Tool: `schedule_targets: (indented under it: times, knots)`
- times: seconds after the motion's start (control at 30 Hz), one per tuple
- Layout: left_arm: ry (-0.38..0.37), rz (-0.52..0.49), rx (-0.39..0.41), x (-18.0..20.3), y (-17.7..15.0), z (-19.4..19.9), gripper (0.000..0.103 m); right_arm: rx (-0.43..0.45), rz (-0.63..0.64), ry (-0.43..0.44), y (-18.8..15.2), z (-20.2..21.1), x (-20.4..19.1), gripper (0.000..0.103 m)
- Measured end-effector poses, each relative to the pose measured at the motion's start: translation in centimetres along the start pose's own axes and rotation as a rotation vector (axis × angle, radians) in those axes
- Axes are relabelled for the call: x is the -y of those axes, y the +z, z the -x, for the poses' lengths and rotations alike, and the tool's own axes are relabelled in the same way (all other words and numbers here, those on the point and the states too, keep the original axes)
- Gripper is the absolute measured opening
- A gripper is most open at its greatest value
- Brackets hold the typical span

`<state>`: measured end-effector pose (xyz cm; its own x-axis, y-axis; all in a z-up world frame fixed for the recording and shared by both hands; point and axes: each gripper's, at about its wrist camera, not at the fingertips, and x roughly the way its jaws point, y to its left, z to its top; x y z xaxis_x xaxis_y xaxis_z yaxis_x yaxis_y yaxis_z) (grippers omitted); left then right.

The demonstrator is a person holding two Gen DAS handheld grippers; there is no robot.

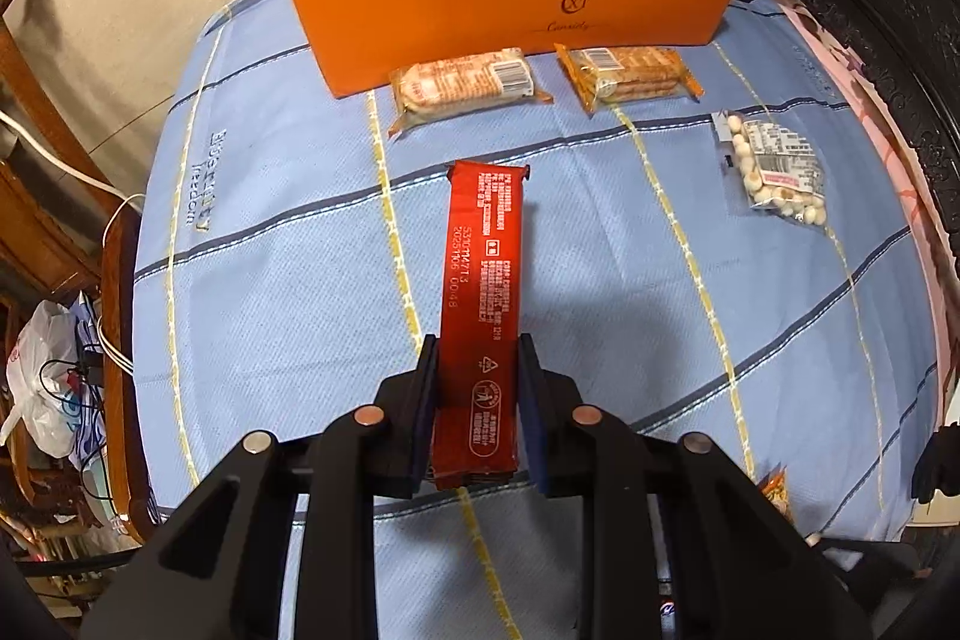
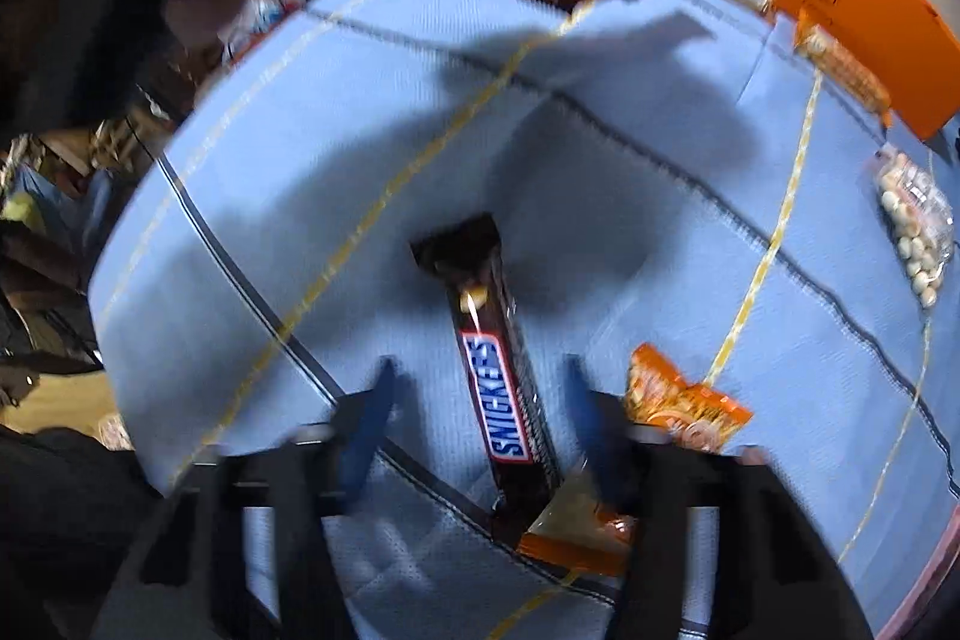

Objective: Organize snacks
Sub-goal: 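Carry both bars into the orange box and open both tools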

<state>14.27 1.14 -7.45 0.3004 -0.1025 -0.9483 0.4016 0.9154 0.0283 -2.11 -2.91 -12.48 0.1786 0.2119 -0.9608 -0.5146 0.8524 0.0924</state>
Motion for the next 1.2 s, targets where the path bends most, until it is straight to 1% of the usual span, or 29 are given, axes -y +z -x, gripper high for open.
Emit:
schedule_targets:
  times: [0.03,0.1,0.17,0.23,0.33,0.5,0.6,0.67,0.83,0.97,1.07,1.2]
  knots:
    - [-0.001,0.000,-0.002,0.0,-0.1,0.0,0.024,-0.003,0.001,-0.017,0.0,0.0,0.1,0.028]
    - [-0.002,0.000,-0.003,-0.1,-0.1,0.0,0.024,-0.010,0.006,-0.020,0.2,0.0,0.2,0.024]
    - [-0.004,0.002,-0.005,-0.1,-0.1,0.1,0.024,-0.012,0.017,-0.040,0.4,0.1,0.3,0.018]
    - [-0.003,0.003,-0.003,-0.1,0.1,0.1,0.024,-0.010,0.018,-0.067,0.7,0.3,0.6,0.017]
    - [-0.002,0.006,0.002,-0.1,0.5,0.3,0.024,0.015,-0.025,-0.060,1.2,1.4,2.2,0.017]
    - [-0.001,0.014,0.004,0.0,1.1,0.3,0.024,0.047,-0.063,-0.089,1.6,2.7,4.4,0.017]
    - [-0.002,0.016,0.010,0.2,1.6,0.6,0.024,0.081,-0.098,-0.113,2.6,4.2,6.5,0.017]
    - [0.000,0.018,0.019,0.3,2.1,1.0,0.024,0.113,-0.141,-0.129,3.7,5.7,9.1,0.017]
    - [0.007,0.035,0.074,0.6,4.8,3.2,0.024,0.215,-0.225,-0.151,6.9,9.9,14.0,0.017]
    - [0.008,0.041,0.129,0.7,7.4,5.1,0.024,0.297,-0.249,-0.172,9.7,13.2,16.8,0.017]
    - [0.012,0.048,0.170,0.9,10.2,6.3,0.024,0.360,-0.272,-0.165,12.0,15.5,19.1,0.017]
    - [0.026,0.055,0.192,1.0,13.9,6.6,0.024,0.422,-0.310,-0.151,15.5,17.4,22.0,0.017]
